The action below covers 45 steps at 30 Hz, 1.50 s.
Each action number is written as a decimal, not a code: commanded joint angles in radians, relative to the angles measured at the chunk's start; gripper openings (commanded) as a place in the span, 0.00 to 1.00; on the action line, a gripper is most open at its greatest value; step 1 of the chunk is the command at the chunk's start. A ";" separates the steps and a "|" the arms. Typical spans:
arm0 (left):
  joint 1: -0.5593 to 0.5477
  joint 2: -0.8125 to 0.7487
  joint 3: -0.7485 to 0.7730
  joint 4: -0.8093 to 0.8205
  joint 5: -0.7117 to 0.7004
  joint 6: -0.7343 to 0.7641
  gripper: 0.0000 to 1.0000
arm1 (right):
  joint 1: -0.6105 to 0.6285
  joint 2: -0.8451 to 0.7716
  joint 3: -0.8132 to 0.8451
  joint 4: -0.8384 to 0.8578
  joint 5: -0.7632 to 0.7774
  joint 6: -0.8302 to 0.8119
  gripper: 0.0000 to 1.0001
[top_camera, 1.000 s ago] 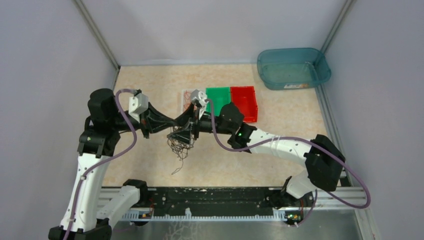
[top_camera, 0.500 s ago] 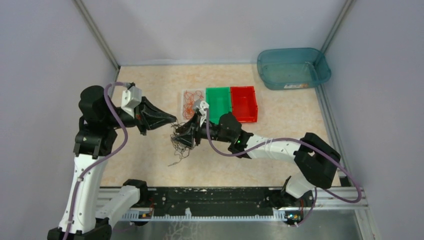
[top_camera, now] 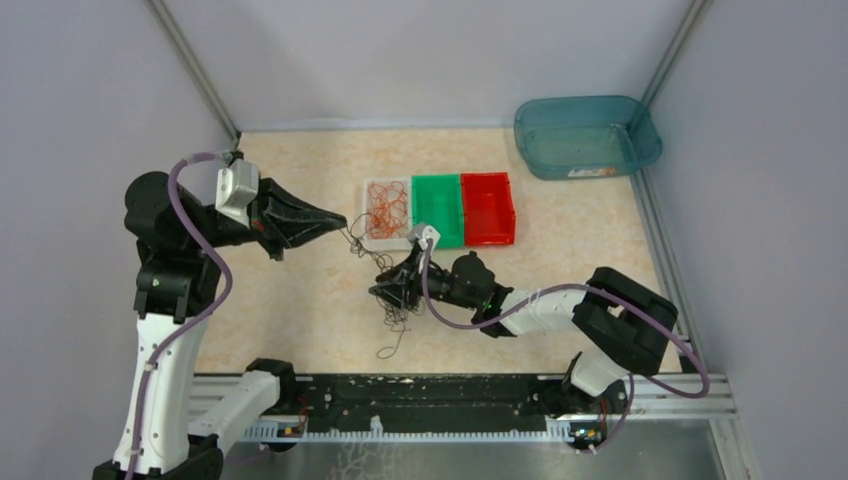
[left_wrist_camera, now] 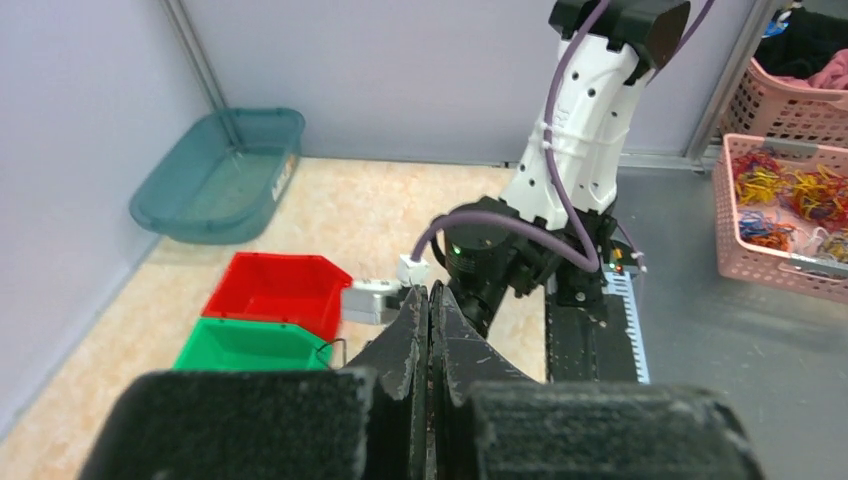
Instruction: Untangle the cables
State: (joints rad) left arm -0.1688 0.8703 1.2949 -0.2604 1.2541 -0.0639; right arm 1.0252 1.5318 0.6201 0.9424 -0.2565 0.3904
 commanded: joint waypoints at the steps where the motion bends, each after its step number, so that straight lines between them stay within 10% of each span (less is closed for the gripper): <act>1: -0.005 -0.010 0.072 0.128 -0.069 -0.044 0.00 | 0.006 0.007 -0.082 0.123 0.063 0.032 0.39; 23: -0.005 -0.018 0.215 0.505 -0.859 0.254 0.00 | 0.004 0.059 -0.348 0.360 0.192 0.127 0.43; 35: -0.005 0.022 0.260 0.199 -0.513 0.113 0.00 | 0.003 -0.205 -0.343 0.108 0.265 0.000 0.71; 45: -0.005 -0.023 -0.013 0.134 -0.189 -0.076 0.00 | -0.010 -0.487 -0.070 -0.277 0.190 -0.131 0.99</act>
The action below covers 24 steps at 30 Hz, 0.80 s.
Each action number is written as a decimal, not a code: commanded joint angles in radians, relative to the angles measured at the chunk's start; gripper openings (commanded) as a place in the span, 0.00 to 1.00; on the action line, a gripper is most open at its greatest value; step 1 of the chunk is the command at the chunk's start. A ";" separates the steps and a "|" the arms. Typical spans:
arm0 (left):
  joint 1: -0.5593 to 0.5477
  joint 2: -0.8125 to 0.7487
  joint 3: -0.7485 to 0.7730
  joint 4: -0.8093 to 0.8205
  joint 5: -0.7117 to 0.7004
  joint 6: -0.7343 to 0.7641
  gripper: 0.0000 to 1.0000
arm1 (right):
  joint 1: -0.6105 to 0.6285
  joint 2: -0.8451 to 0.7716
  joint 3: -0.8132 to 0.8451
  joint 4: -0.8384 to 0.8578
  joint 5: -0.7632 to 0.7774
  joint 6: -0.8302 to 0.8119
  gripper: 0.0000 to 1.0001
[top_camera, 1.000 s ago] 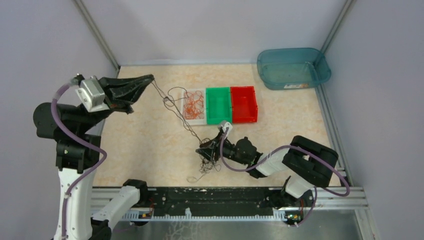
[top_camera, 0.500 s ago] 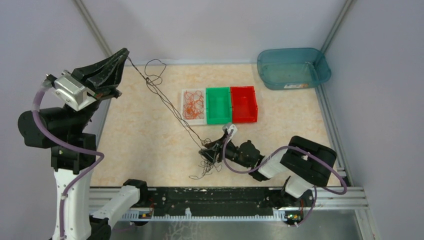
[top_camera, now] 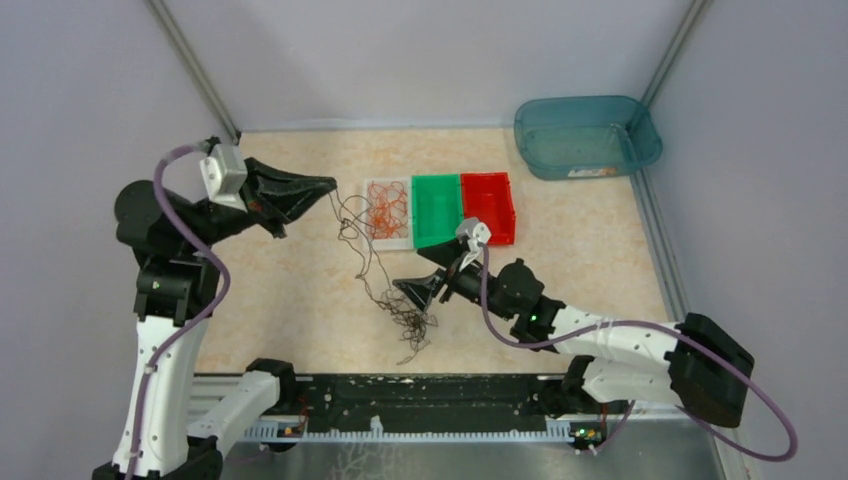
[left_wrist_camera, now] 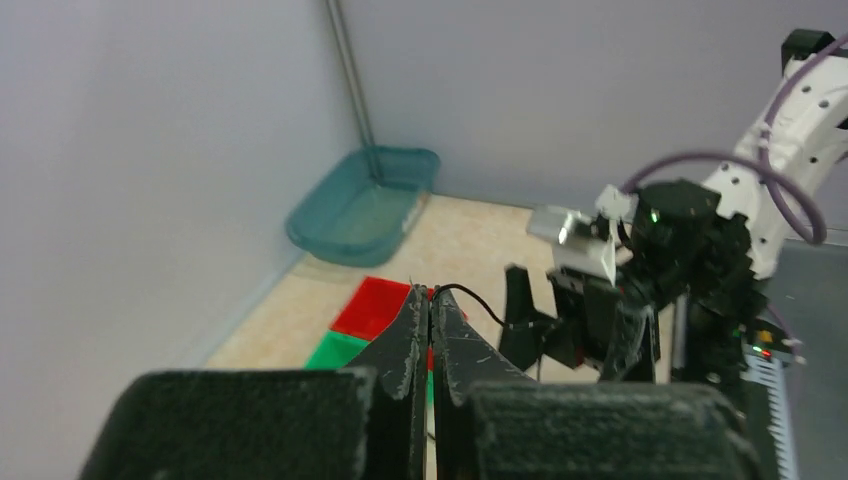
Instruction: Untangle the cables
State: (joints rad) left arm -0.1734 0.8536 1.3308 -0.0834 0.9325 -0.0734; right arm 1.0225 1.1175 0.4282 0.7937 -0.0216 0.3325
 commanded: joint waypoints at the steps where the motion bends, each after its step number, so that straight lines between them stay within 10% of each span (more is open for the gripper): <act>1: 0.000 -0.007 -0.059 -0.044 0.140 -0.063 0.00 | -0.008 -0.080 0.143 -0.152 -0.065 -0.080 0.99; 14: -0.001 0.007 -0.074 -0.149 0.328 -0.051 0.00 | -0.069 -0.035 0.321 -0.176 -0.269 -0.089 0.91; 24: -0.001 -0.088 -0.233 -0.154 -0.038 0.004 0.00 | -0.081 -0.176 0.312 -0.210 -0.235 -0.062 0.87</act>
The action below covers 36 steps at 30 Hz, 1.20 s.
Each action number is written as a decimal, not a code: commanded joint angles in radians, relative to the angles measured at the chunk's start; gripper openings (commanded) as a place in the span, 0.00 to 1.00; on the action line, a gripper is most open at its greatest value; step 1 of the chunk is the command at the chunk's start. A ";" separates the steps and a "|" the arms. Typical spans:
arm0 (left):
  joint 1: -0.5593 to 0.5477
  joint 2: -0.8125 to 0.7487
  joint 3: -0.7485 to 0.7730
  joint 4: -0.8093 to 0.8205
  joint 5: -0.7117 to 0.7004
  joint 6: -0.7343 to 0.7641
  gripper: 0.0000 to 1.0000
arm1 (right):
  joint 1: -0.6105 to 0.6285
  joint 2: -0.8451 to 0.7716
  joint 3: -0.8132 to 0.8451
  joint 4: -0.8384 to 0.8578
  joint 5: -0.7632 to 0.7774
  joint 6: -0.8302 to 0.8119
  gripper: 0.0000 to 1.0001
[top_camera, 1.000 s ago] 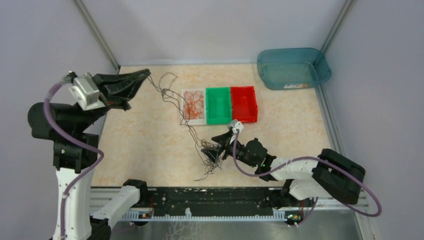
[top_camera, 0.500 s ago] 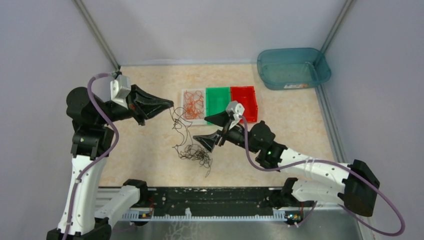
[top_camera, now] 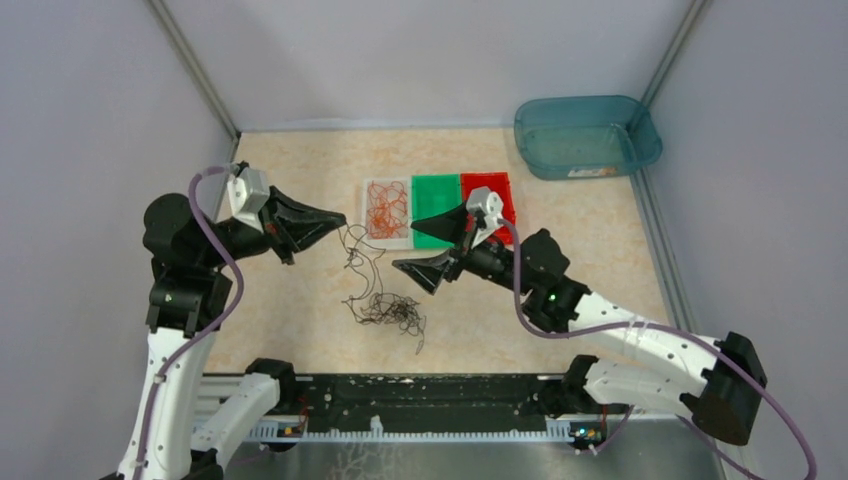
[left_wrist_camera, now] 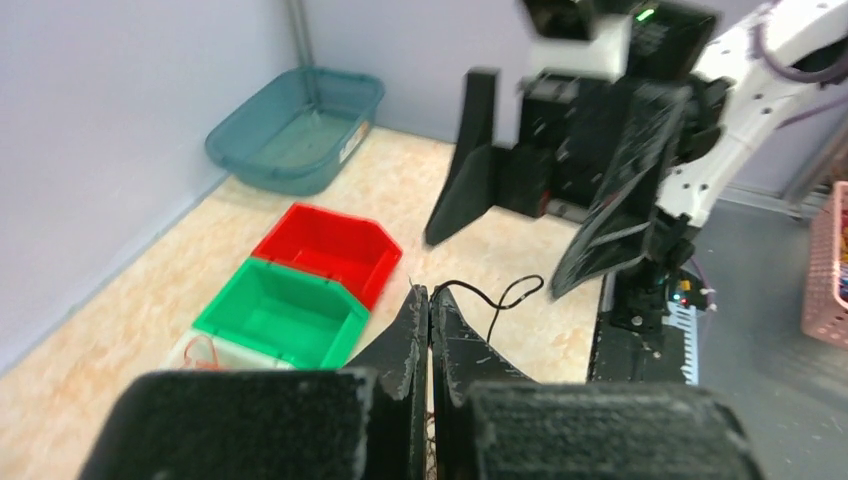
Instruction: Untangle the cables
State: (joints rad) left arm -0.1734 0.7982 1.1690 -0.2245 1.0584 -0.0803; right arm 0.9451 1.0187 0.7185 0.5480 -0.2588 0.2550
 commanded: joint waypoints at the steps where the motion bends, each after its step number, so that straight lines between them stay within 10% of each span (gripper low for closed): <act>1: -0.001 -0.042 -0.090 -0.012 -0.186 0.009 0.00 | -0.001 -0.084 0.016 0.056 -0.020 0.029 0.86; 25: -0.003 -0.049 -0.088 -0.095 -0.274 -0.111 0.00 | 0.130 0.426 0.314 0.238 0.126 -0.080 0.74; 36: -0.003 -0.050 -0.038 -0.091 -0.290 -0.128 0.00 | 0.152 0.547 0.346 0.291 0.097 -0.052 0.53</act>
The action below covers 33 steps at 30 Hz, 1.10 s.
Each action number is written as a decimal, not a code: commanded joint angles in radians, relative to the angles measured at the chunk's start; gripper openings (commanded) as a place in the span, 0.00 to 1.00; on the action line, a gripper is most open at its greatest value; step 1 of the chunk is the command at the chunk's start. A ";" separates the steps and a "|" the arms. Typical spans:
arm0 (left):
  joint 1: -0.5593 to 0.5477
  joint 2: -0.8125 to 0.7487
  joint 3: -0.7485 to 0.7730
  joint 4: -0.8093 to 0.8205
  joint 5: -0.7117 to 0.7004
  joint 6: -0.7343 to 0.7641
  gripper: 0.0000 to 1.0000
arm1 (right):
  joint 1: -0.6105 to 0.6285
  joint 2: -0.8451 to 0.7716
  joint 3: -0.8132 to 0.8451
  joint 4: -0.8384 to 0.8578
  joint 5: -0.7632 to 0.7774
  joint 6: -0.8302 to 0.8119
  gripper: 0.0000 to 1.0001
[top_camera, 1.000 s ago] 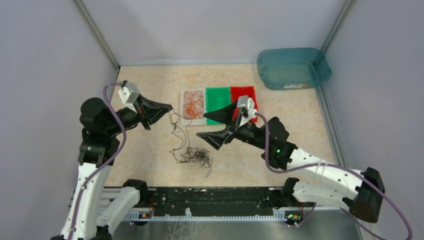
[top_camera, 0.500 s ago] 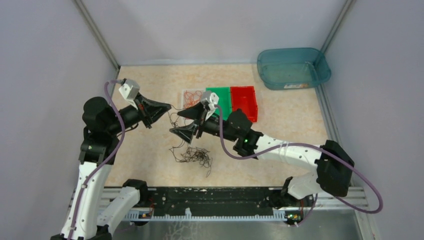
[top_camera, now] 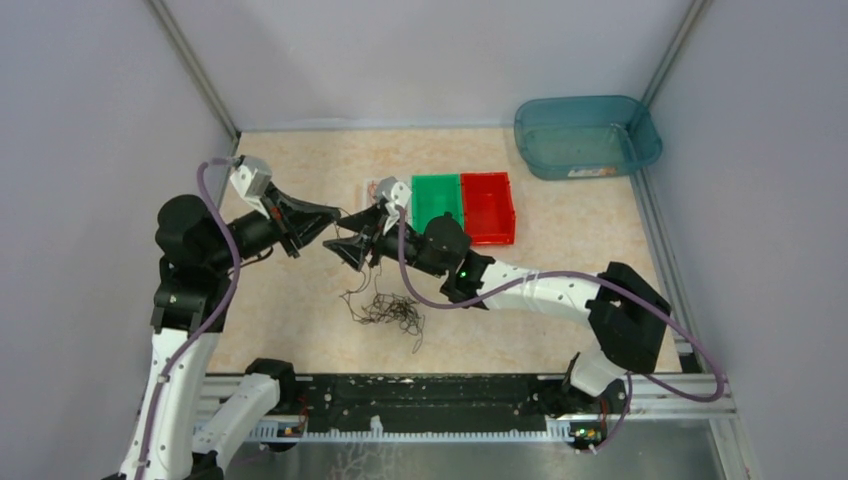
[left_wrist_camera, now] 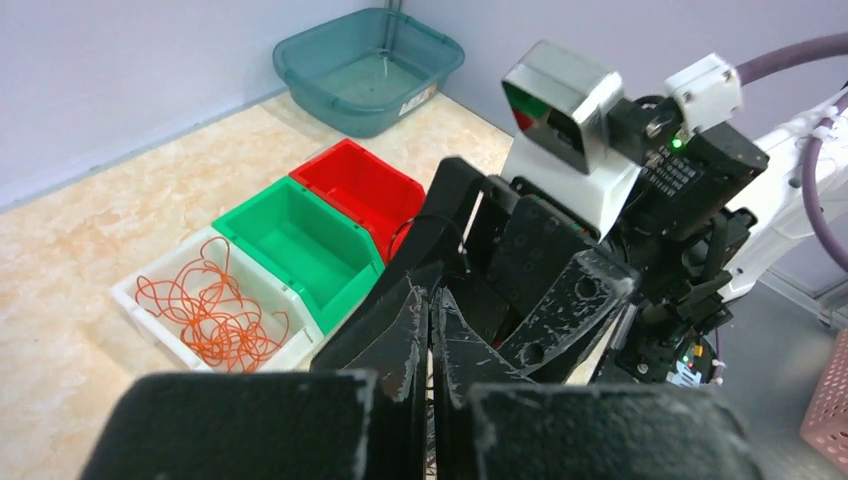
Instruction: Untangle the cables
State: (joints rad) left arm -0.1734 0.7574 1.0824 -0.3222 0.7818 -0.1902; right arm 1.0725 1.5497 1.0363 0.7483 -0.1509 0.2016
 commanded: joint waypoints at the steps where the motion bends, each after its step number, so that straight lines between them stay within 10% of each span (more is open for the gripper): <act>1: -0.003 -0.007 0.059 0.010 -0.023 -0.016 0.00 | 0.028 0.020 0.009 0.109 -0.012 0.012 0.51; 33: -0.003 0.080 0.319 0.082 -0.096 0.096 0.00 | 0.080 0.086 -0.385 0.285 0.025 0.142 0.21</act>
State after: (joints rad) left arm -0.1734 0.8337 1.3540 -0.2707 0.7055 -0.1268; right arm 1.1366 1.6180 0.6777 0.9634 -0.1501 0.3416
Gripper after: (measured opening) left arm 0.007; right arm 0.219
